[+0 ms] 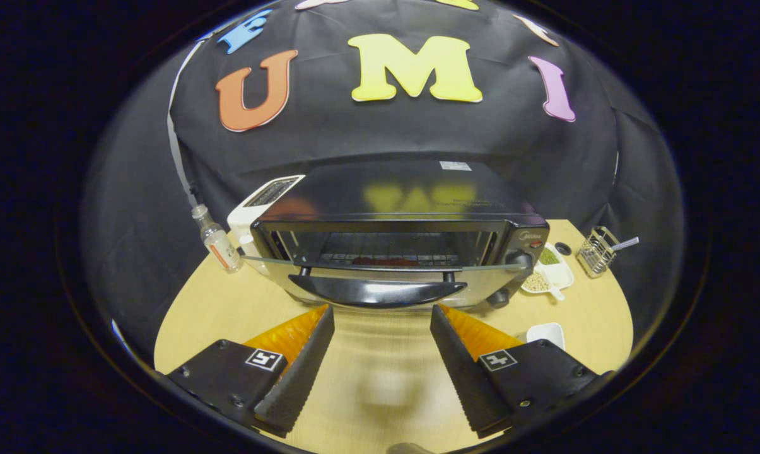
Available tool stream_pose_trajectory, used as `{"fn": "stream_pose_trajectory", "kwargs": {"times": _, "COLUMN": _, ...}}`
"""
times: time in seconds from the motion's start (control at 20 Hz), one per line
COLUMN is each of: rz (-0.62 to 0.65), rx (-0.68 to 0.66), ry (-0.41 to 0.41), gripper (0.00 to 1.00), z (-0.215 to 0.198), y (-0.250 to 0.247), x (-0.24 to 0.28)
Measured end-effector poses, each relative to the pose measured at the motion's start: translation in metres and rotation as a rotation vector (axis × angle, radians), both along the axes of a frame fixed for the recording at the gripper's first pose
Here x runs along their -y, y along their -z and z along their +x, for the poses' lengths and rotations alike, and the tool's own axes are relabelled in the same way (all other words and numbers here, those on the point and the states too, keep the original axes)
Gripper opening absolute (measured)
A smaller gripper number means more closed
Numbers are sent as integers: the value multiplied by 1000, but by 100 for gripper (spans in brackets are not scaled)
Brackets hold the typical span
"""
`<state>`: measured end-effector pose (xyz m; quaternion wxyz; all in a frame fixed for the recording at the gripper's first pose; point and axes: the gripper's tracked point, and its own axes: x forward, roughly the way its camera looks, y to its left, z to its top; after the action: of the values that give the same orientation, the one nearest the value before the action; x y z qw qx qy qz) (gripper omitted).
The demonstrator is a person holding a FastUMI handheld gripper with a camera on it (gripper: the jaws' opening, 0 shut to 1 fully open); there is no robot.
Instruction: Open the toaster oven, put the food inside, and close the toaster oven door.
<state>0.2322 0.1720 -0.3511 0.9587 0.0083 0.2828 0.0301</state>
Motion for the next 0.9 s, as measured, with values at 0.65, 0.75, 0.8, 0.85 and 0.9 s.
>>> {"fn": "stream_pose_trajectory", "kwargs": {"times": 0.65, "rz": 38, "rx": 34, "ry": 55, "gripper": 98, "z": 23, "y": -17, "x": 11}}
{"fn": "stream_pose_trajectory", "kwargs": {"times": 0.75, "rz": 34, "rx": 49, "ry": 59, "gripper": 98, "z": 16, "y": -26, "x": 17}}
{"fn": "stream_pose_trajectory", "kwargs": {"times": 0.8, "rz": 30, "rx": 58, "ry": 62, "gripper": 98, "z": 12, "y": -32, "x": 21}}
{"fn": "stream_pose_trajectory", "kwargs": {"times": 0.85, "rz": 23, "rx": 70, "ry": 65, "gripper": 98, "z": 6, "y": -39, "x": 26}}
{"fn": "stream_pose_trajectory", "kwargs": {"times": 0.9, "rz": 13, "rx": 84, "ry": 67, "gripper": 98, "z": 1, "y": -47, "x": 32}}
